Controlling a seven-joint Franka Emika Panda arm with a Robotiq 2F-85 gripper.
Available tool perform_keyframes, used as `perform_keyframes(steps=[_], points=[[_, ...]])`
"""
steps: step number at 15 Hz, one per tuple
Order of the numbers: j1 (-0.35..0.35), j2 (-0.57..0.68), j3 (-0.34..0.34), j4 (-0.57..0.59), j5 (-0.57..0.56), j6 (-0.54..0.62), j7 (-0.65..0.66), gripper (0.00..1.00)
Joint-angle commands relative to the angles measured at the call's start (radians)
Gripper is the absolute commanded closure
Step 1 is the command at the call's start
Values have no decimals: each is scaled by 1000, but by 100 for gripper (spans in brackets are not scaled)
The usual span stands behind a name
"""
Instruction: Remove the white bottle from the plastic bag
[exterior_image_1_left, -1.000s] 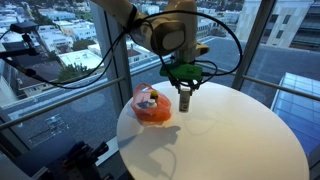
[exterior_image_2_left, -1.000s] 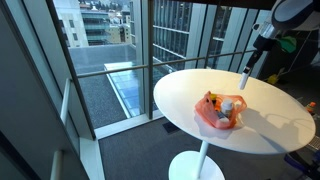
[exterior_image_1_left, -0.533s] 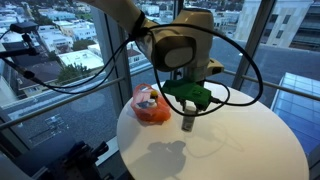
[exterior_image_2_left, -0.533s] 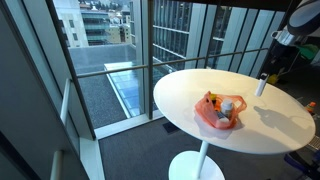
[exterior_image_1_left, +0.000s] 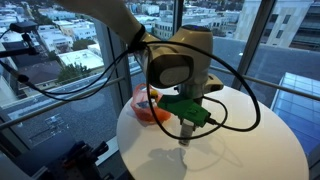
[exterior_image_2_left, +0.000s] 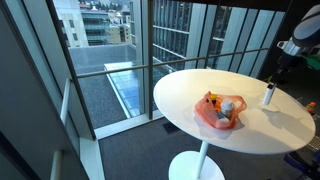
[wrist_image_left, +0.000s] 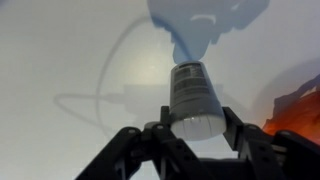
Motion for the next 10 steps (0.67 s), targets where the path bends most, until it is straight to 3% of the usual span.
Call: perform_keyframes(steps=[1, 10], points=[[1, -1, -11, -36, -35, 68, 21, 72], [-12, 16, 1, -101, -25, 198, 2, 72]])
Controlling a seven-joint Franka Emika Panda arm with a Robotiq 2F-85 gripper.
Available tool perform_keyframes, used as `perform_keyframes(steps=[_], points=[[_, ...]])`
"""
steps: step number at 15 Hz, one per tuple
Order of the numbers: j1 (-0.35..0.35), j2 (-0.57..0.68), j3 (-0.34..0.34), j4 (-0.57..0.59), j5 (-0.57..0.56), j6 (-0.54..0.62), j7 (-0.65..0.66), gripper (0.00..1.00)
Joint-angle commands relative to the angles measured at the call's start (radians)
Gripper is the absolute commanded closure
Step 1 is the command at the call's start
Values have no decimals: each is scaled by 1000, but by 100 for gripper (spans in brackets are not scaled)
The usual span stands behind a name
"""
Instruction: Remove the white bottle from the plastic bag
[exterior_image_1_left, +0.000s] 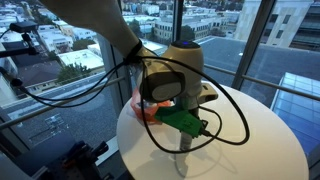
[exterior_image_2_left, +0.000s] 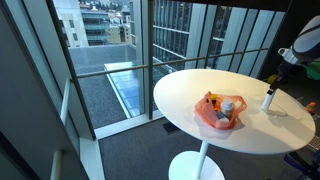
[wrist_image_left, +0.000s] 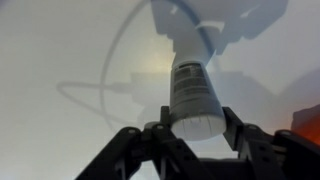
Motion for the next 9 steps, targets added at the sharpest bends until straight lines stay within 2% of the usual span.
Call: perform_keyframes(steps=[1, 2, 5, 9], points=[[-14, -23, 9, -30, -9, 38, -5, 37], [-15, -30, 12, -36, -5, 40, -10, 21], [-15, -61, 22, -46, 8, 23, -28, 2], [2, -117, 41, -42, 25, -43, -40, 0]])
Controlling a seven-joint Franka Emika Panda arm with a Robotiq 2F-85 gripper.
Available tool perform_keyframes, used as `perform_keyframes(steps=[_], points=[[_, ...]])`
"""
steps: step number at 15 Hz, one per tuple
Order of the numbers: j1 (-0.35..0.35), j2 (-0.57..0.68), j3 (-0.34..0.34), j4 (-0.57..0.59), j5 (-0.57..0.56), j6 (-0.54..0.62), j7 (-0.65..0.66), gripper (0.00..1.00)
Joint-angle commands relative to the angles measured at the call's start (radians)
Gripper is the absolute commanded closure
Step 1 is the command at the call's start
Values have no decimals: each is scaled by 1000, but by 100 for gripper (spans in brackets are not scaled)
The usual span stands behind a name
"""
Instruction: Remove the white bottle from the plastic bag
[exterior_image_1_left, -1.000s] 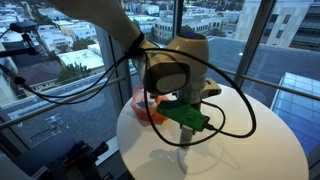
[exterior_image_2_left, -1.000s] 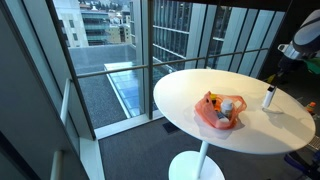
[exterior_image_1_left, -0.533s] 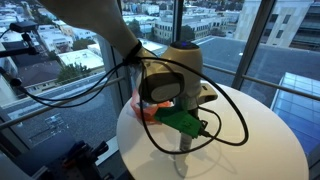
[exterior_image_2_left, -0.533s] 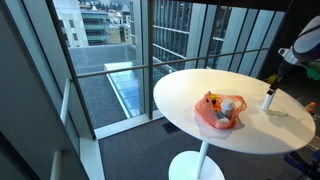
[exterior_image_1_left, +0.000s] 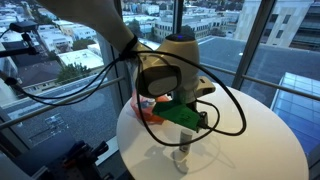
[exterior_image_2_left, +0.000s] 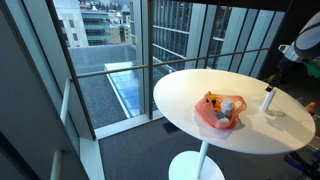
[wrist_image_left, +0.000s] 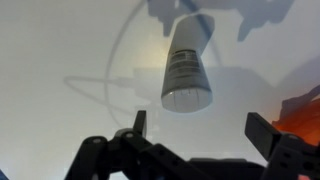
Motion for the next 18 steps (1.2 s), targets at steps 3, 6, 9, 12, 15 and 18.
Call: perform_keyframes(steps=[3, 6, 9, 12, 15, 18], points=[[32, -111, 31, 1, 44, -155, -20, 0], [77, -155, 34, 23, 37, -260, 25, 0], [118, -205, 33, 42, 5, -358, 129, 0], [149, -262, 37, 68, 4, -480, 224, 0], [169, -315, 44, 100, -12, -590, 319, 0], [172, -361, 57, 147, -73, -686, 439, 0]])
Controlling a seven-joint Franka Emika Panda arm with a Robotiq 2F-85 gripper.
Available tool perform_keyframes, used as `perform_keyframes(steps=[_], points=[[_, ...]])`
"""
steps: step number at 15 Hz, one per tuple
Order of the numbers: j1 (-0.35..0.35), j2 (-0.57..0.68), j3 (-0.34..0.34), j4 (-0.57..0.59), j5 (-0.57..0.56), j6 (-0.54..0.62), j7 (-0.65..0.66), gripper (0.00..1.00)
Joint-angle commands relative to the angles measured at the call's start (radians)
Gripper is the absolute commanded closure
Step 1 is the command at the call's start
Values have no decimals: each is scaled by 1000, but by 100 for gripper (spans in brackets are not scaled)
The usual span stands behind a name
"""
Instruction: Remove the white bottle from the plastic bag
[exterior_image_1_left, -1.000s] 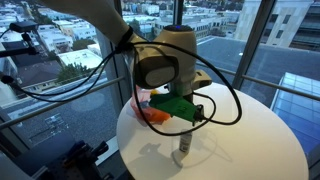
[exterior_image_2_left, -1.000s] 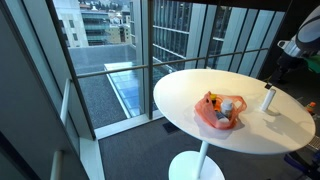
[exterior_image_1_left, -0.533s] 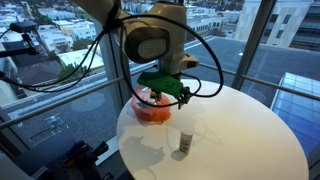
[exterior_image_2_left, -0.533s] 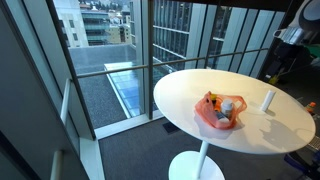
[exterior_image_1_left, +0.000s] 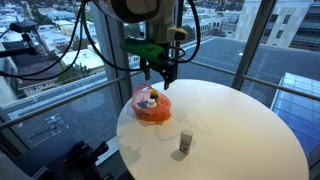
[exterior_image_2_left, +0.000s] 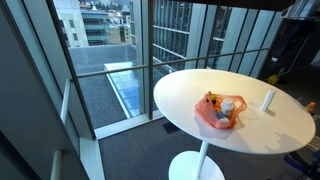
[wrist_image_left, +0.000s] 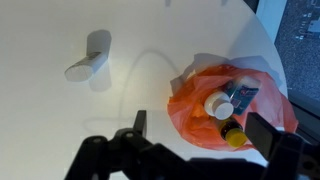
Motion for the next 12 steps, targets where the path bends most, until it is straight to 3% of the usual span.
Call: perform_keyframes(steps=[1, 5, 7, 8, 12], points=[[5, -58, 15, 62, -71, -121, 140, 0], [12, -92, 28, 116, -93, -214, 195, 0], [22, -90, 19, 137, -53, -249, 151, 0], [17, -94, 19, 105, -70, -204, 161, 0], [20, -90, 18, 104, -69, -209, 161, 0]])
